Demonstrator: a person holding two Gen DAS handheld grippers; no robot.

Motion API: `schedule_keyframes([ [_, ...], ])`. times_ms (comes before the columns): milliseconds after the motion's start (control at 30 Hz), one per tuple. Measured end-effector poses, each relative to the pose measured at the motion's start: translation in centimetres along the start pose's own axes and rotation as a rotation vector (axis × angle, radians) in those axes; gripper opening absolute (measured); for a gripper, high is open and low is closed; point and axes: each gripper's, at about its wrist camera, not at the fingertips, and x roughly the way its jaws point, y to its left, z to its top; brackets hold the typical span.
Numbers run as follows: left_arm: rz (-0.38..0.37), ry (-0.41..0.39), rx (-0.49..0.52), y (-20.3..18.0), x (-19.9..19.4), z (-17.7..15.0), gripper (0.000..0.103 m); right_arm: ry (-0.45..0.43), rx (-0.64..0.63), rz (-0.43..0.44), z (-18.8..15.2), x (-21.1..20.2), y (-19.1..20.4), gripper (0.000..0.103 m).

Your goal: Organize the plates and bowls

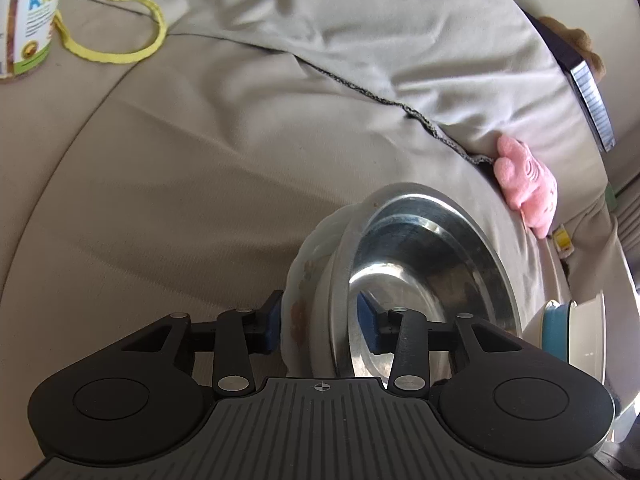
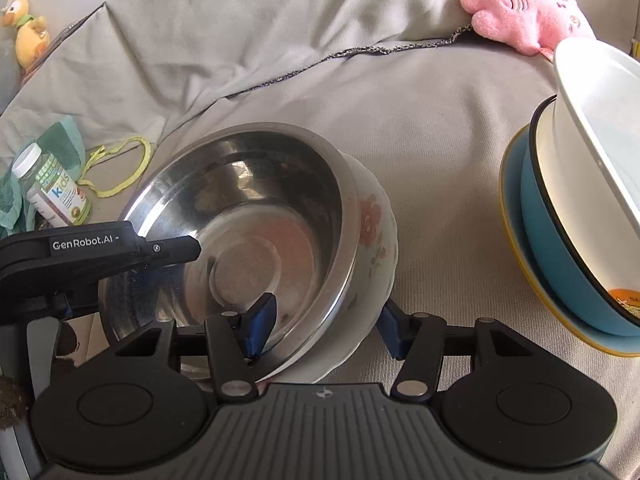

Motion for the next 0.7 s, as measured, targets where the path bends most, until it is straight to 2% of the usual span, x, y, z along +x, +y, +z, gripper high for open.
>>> schedule_keyframes([
  [100, 0.048, -0.094, 0.043, -0.9, -2.1, -0.3, 0.04, -0.051, -0.071, 0.012, -0.2, -2.4, 0.2, 0.059],
  [233, 0.123, -0.259, 0.09, -3.3, -6.0, -0.5, 0.04, -0.219, -0.229, 0.041, -0.3, -8.6, -0.1, 0.059],
  [300, 0.116, -0.299, 0.095, -4.6, -7.3, -0.6, 0.04, -0.282, -0.27, 0.085, 0.1, -11.9, -1.8, 0.059],
  [367, 0.035, -0.283, 0.113, -6.7, -8.0, -0.7, 0.04, -0.359, -0.252, 0.07, 0.8, -14.9, -4.4, 0.06],
  [500, -0.14, -0.169, 0.199, -13.1, -7.0, -1.9, 0.04, -0.465, -0.175, -0.078, 1.8, -17.6, -10.4, 0.065],
  [567, -0.183, -0.131, 0.255, -16.5, -6.2, -2.8, 0.04, -0.455, -0.092, -0.136, 2.3, -17.4, -13.9, 0.065],
  [700, -0.205, -0.094, 0.38, -22.5, -4.6, -5.3, 0.04, -0.394, 0.042, -0.112, 2.6, -15.1, -19.4, 0.065],
])
